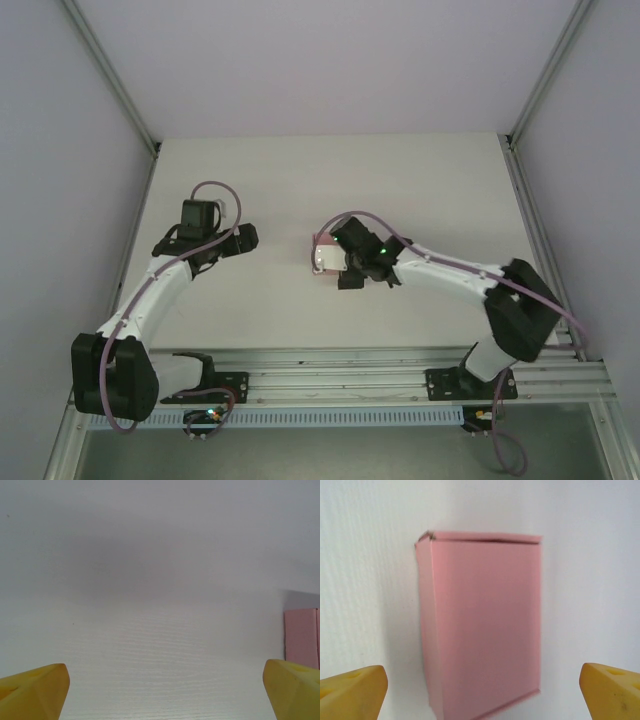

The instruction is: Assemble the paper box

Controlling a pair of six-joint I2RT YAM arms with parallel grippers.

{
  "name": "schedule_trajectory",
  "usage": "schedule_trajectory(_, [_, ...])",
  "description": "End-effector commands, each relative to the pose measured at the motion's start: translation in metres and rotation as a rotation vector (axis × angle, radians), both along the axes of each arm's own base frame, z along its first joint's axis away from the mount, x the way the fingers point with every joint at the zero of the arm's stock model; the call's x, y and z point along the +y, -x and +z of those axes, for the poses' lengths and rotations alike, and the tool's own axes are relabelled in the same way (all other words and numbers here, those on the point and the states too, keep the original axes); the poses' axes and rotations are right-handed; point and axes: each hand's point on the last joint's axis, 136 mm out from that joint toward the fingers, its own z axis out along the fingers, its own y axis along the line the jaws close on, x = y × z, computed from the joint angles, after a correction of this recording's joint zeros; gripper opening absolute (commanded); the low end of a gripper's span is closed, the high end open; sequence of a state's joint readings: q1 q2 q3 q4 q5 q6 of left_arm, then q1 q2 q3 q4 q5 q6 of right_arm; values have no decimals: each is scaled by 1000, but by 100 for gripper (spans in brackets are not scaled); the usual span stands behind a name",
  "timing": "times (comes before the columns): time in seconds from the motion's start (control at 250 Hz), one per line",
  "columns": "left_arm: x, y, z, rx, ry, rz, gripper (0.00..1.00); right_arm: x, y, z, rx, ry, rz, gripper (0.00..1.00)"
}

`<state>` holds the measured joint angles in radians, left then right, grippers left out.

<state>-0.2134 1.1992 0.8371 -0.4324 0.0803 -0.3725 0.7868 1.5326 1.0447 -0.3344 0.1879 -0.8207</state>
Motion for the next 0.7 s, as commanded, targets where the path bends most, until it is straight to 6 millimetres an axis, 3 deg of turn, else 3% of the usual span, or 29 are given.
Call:
schedule_trajectory(0.0, [8, -14, 32, -147, -40, 6, 100, -8, 9, 44, 50, -202, -111, 100])
schedule_trajectory(0.012, [10, -15, 35, -164, -47, 13, 100, -9, 5, 40, 57, -212, -139, 100])
schedule_trajectory(0.028, [13, -17, 37, -184, -57, 25, 100, -15, 3, 59, 24, -275, -172, 99])
schedule_trajectory(0.128, [25, -26, 52, -309, -121, 53, 100, -64, -25, 102, -16, -590, -485, 100])
schedule_trajectory(0.22, [30, -35, 55, -371, -174, 36, 100, -123, -40, 113, -53, -826, -715, 100])
schedule_trajectory(0.264, [35, -41, 52, -392, -214, 47, 100, -146, -43, 107, -92, -886, -768, 100])
schedule_trajectory(0.343, [44, -54, 42, -447, -284, 57, 100, -169, -43, 92, -155, -890, -770, 100])
schedule_trajectory(0.603, [64, -71, 6, -525, -352, 72, 100, -209, -57, 37, -233, -973, -796, 100])
schedule_trajectory(0.695, [61, -72, -5, -514, -365, 12, 100, -219, -62, 15, -232, -978, -814, 100])
